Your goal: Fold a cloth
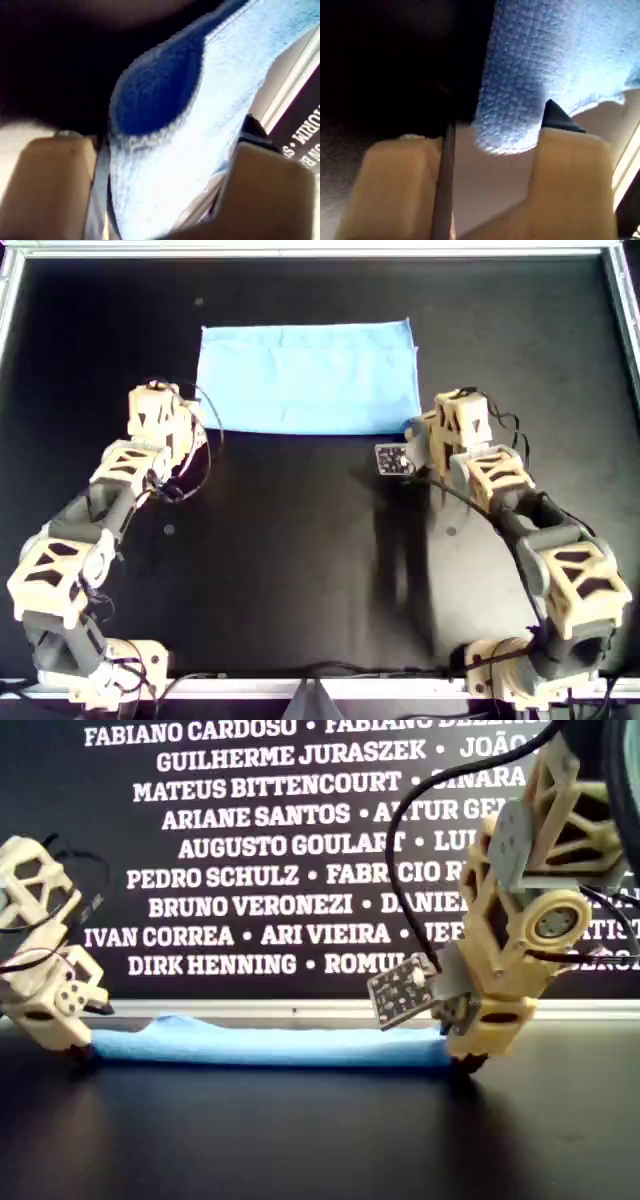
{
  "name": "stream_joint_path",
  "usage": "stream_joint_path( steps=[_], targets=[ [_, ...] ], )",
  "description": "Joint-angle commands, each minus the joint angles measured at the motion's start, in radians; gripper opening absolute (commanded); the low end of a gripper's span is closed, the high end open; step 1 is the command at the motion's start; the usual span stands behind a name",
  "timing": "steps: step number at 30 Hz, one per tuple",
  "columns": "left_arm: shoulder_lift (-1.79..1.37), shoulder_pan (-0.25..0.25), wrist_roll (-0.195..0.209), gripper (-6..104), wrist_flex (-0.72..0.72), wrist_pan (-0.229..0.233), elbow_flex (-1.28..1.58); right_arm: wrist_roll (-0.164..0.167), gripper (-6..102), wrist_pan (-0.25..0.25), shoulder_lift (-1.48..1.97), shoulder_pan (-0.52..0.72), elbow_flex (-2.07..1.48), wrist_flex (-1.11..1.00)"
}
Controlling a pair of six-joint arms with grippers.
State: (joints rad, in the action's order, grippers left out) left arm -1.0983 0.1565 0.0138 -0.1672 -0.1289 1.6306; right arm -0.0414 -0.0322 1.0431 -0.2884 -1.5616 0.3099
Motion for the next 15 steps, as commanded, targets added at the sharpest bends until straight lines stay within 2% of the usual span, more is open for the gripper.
stream_joint_path(
  steps=[1,10,13,15],
  targets=[
    [0.002,-0.002,-0.005,89,-0.002,0.005,-0.020,-0.003,70,-0.009,0.011,-0.006,0.106,-0.011],
    [0.002,0.000,-0.006,89,-0.005,0.003,-0.026,-0.003,70,-0.011,0.009,-0.006,0.114,-0.011],
    [0.002,0.000,-0.006,86,-0.005,0.003,-0.026,-0.003,64,-0.011,0.009,-0.006,0.114,-0.011],
    [0.002,0.000,-0.006,79,-0.005,0.003,-0.026,-0.003,57,-0.011,0.009,-0.006,0.114,-0.011]
  ],
)
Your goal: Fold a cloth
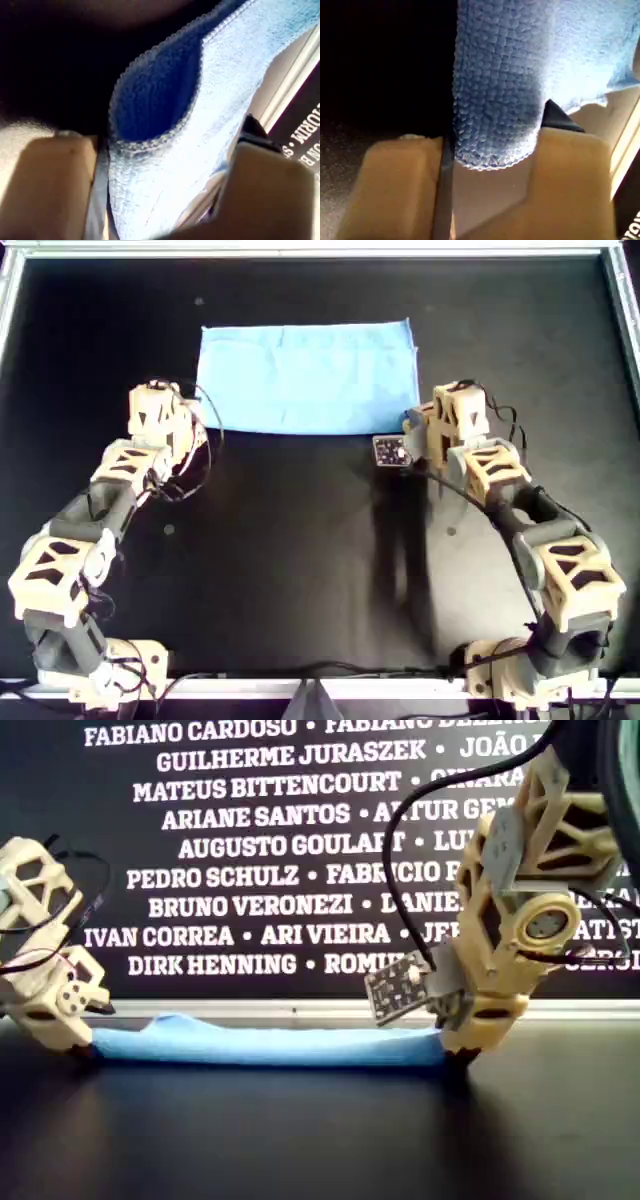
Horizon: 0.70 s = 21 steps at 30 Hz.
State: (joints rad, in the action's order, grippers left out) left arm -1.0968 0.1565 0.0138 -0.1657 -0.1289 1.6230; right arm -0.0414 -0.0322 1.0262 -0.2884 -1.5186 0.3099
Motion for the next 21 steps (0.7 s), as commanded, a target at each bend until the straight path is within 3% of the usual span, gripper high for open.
stream_joint_path(
  steps=[1,9,12,14,21],
  targets=[
    [0.000,0.000,-0.006,74,-0.008,0.003,-0.018,-0.003,52,-0.011,0.026,-0.006,0.071,-0.011],
    [-0.009,0.000,0.000,18,-0.005,0.003,-0.020,-0.005,11,-0.014,0.029,-0.008,0.074,-0.028],
    [-0.011,0.000,0.009,4,-0.005,0.003,-0.020,-0.005,-2,-0.014,0.026,-0.006,0.084,-0.028],
    [-0.011,0.000,0.011,-1,-0.005,0.003,-0.020,-0.005,-3,-0.012,0.025,-0.005,0.091,-0.028],
    [-0.023,-0.003,0.009,-1,-0.006,0.003,0.003,-0.003,-1,-0.012,0.025,0.003,0.089,-0.028]
  ],
)
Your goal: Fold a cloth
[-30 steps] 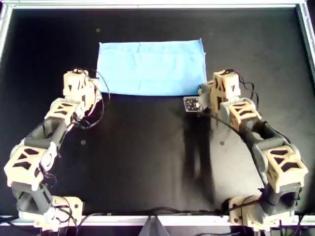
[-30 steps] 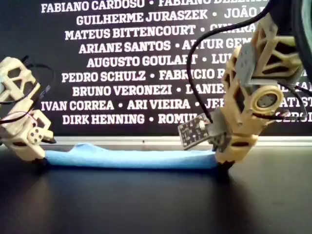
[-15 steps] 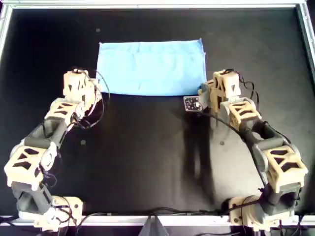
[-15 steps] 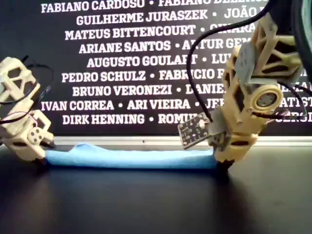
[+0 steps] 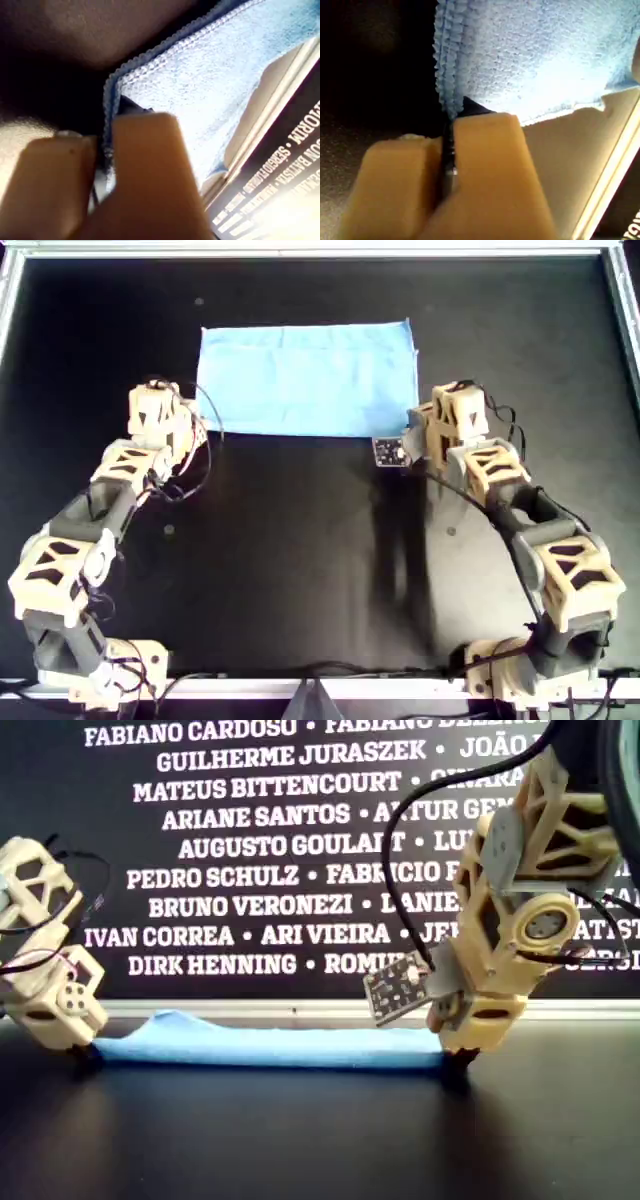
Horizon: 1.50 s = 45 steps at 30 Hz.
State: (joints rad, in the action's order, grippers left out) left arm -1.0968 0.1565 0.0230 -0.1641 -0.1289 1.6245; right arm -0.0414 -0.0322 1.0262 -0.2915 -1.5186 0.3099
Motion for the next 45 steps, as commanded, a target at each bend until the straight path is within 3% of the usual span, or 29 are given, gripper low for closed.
stream_joint_path(
  steps=[1,21,29,45],
  targets=[
    [-0.023,-0.003,-0.011,-1,-0.008,0.005,0.002,-0.003,-1,-0.012,0.025,0.008,0.087,-0.028],
    [-0.124,-0.002,-0.014,-1,-0.028,0.005,0.074,0.012,-1,0.005,0.095,0.015,0.057,-0.025],
    [-0.422,-0.002,-0.014,-1,-0.028,0.005,0.287,0.012,-1,0.002,0.281,0.006,-0.132,-0.025],
    [-0.595,-0.002,-0.014,-1,-0.028,0.005,0.531,0.014,-1,-0.012,0.719,0.000,-0.601,-0.026]
  ],
)
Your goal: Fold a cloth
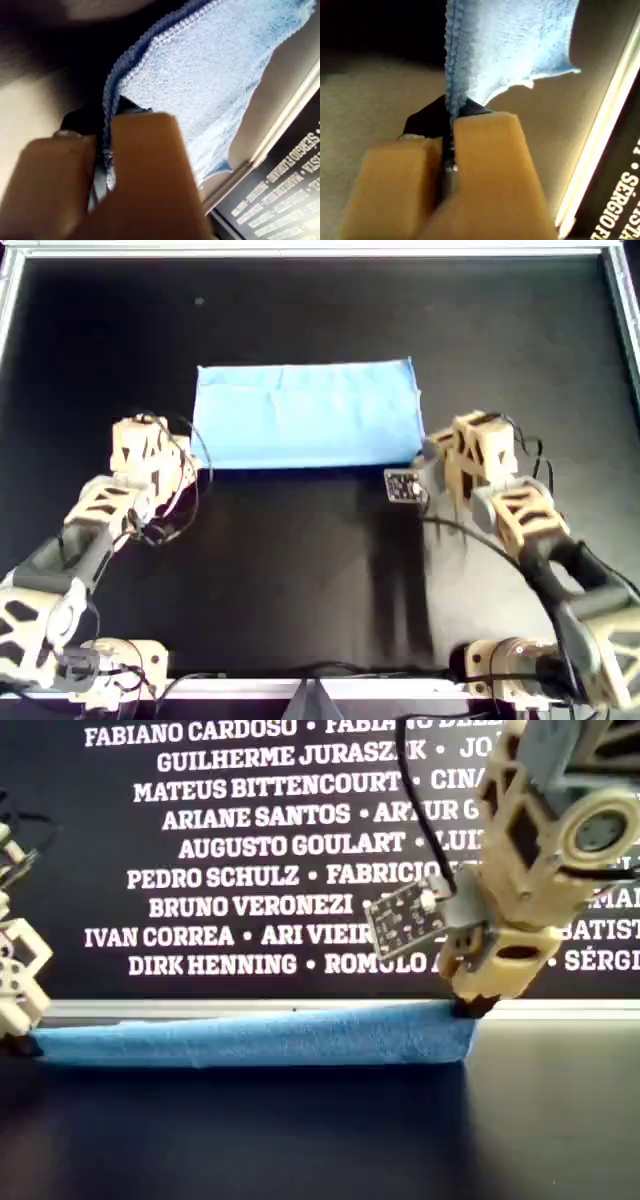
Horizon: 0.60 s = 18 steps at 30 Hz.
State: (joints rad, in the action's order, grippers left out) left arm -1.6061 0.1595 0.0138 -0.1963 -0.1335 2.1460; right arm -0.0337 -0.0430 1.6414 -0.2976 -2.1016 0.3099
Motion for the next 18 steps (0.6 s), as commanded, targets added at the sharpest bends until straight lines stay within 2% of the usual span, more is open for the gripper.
stream_joint_path(
  steps=[1,18],
  targets=[
    [-0.100,-0.005,-0.005,-1,0.005,0.009,0.025,0.006,-1,-0.002,0.114,0.006,-0.037,-0.026],
    [-0.344,-0.005,-0.006,-1,0.005,0.008,0.321,0.006,-1,-0.002,0.127,0.020,-0.221,-0.026]
  ],
)
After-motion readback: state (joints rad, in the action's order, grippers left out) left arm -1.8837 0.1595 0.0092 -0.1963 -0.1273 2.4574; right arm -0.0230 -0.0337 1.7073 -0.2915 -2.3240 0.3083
